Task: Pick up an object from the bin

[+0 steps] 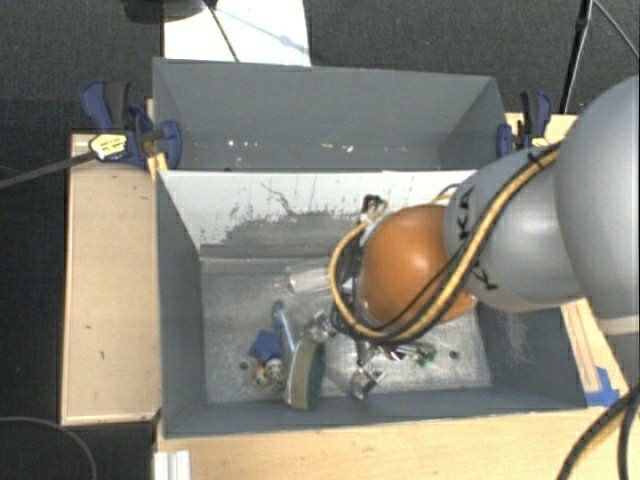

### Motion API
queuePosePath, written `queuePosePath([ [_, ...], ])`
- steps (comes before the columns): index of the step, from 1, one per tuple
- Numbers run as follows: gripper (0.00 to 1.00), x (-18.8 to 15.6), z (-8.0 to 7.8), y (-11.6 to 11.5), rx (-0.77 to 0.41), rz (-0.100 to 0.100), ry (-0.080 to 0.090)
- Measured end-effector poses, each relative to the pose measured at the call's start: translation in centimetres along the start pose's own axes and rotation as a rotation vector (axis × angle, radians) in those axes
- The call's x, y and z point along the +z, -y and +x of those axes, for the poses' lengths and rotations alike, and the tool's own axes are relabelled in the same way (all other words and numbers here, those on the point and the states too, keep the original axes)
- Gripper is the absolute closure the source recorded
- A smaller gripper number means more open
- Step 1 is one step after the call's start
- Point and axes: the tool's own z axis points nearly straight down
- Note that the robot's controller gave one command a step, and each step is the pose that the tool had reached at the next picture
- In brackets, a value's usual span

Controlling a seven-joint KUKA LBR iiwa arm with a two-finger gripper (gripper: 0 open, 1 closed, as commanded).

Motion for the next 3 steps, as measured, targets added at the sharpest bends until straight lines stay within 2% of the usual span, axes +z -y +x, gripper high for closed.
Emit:
queuePosePath([
  [1, 0.0, 0.2, -1.9, -1.5, -0.05, -0.008, -0.012],
  [2, 0.0, 0.1, -2.8, -3.1, 0.022, -0.005, -0.01],
  [3, 0.0, 0.1, -3.0, -3.6, 0.083, -0.003, -0.008],
])
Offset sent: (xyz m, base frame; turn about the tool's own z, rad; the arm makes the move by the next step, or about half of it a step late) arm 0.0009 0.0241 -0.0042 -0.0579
